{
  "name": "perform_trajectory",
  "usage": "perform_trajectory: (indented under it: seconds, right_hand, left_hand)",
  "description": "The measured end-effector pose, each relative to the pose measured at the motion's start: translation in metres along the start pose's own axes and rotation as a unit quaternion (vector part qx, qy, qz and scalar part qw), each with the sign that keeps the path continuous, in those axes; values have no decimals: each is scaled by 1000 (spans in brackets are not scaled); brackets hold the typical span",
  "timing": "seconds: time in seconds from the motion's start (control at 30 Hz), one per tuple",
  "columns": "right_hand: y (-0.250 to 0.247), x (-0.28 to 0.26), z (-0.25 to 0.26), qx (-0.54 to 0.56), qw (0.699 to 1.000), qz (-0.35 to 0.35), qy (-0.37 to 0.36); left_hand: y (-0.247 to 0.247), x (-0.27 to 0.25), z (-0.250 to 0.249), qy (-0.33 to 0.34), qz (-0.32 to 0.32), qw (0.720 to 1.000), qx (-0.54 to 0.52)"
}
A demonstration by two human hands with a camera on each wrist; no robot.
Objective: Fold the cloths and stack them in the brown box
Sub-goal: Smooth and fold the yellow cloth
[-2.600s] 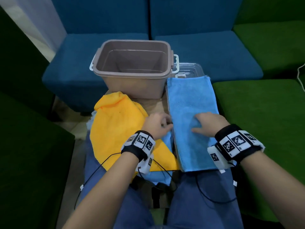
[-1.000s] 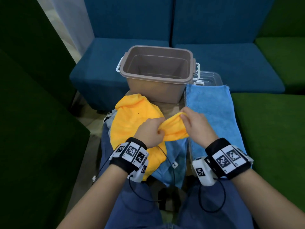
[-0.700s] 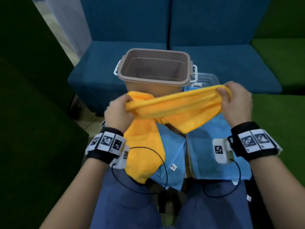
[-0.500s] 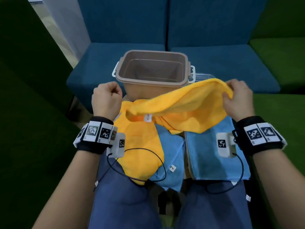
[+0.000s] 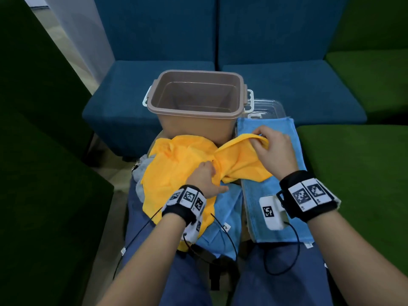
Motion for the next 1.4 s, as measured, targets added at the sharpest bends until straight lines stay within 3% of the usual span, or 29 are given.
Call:
perform_trajectory:
  seconds: [0.17,0.27,0.33,0.4,0.47,0.6,0.7,0.8,0.97,1.07,1.2,1.4]
  right_hand:
    - [-28,11,-24,-23,992,-90,84]
    - [-46,16,-36,-11,982,-145,125]
    - [-55,18,-39,2,977,-170,129]
    - [-61,23,-41,15,978,-165,125]
    - [-74,31,-37,35,979,-164,115]
    - [-125,48,-6,104,951,-289,47]
    - [-132,56,15,110,946,-305,25]
    - [-129,55,12,111,948,-295,38]
    - [-164,52,25,113,923,-368,14]
    - [-165,55,24,105,925,-365,22]
    - [-132,44,0,76,952,-288,64]
    - [-68,10,-13,81,981,-161,77]
  left_hand:
    - [9,3,10,-3,-23,1000,20]
    - [-8,5,12,-31,2,997,-68]
    - [-39,4,20,-28,-28,994,-98]
    - [-83,-4,32,-10,-108,989,-103]
    - [-134,-20,37,24,-220,965,-140]
    - [-235,-68,7,113,-419,882,-182]
    - [-276,-90,-15,165,-505,829,-176]
    - [-283,-90,-13,170,-516,817,-191]
    - [-297,-105,-28,206,-527,801,-194]
    - [-302,-107,-26,204,-553,780,-212]
    - [-277,-83,-6,161,-489,805,-295]
    - [-224,-60,10,103,-420,858,-277]
Point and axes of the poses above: each hand's wrist, its own x-axis towards the middle knuckle, its own y-axis out of the palm, z = x × y, the point moved 8 cm from there along x, towards the middle knuckle
